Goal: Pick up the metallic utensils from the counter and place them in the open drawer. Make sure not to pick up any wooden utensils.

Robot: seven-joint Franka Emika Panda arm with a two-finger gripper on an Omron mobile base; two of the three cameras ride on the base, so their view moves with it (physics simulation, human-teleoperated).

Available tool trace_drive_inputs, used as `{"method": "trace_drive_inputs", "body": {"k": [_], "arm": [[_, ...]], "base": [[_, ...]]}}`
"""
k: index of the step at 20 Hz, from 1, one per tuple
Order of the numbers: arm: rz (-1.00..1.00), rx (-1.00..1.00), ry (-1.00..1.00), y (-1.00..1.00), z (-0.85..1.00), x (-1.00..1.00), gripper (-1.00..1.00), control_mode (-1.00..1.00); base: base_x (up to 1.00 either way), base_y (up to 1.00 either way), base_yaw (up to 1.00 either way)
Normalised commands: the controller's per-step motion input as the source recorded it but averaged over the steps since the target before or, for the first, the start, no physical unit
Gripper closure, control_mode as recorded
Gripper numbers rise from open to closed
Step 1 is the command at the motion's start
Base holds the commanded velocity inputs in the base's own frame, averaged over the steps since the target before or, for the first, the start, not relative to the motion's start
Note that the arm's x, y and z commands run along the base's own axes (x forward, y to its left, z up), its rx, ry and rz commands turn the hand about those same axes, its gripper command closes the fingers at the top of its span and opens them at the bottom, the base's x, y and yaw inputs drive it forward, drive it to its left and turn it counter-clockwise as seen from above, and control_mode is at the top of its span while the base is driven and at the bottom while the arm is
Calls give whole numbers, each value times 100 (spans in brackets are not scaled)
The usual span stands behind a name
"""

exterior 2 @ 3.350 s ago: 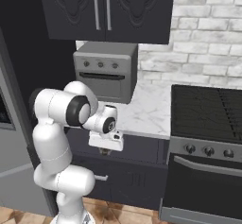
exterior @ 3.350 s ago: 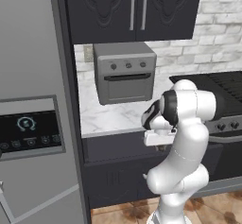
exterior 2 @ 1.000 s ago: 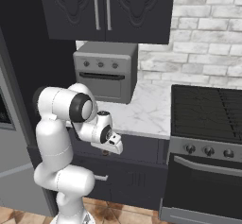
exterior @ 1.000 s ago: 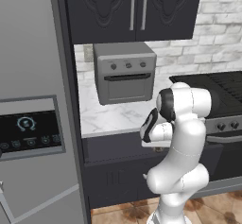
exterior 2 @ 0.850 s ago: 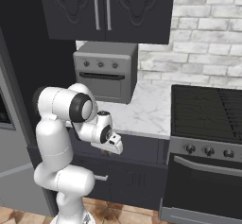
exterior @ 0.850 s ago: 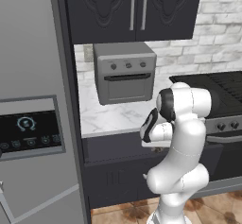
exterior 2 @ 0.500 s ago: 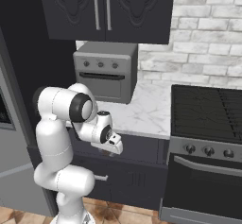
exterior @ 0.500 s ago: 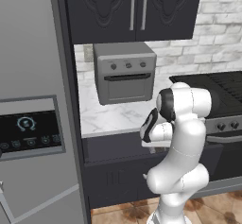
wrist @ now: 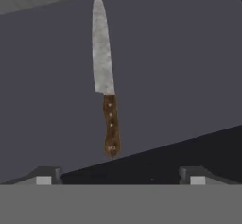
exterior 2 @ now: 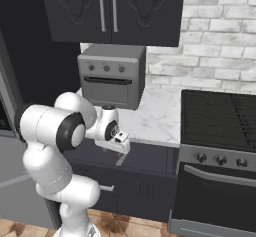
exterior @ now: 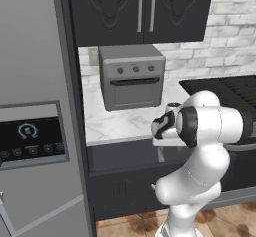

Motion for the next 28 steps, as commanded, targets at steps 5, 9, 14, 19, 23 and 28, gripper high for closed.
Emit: {"method": "trace_drive_inputs", "body": {"k": [5, 9, 14, 19, 23, 28], "arm": [[0, 0, 0, -6, 97, -63, -100, -100], [0, 0, 0, 0, 100, -69, -100, -100], [2, 0, 0, 3, 100, -77, -100, -100], [9, 1, -3, 15, 50, -70, -100, -100], [4, 2, -4, 2, 7, -14, -100, -100], [0, 0, 0, 0, 0, 0, -100, -100]], "base": [[0, 0, 0], [0, 0, 0], [0, 0, 0], [0, 0, 0], [0, 0, 0], [0, 0, 0]]}}
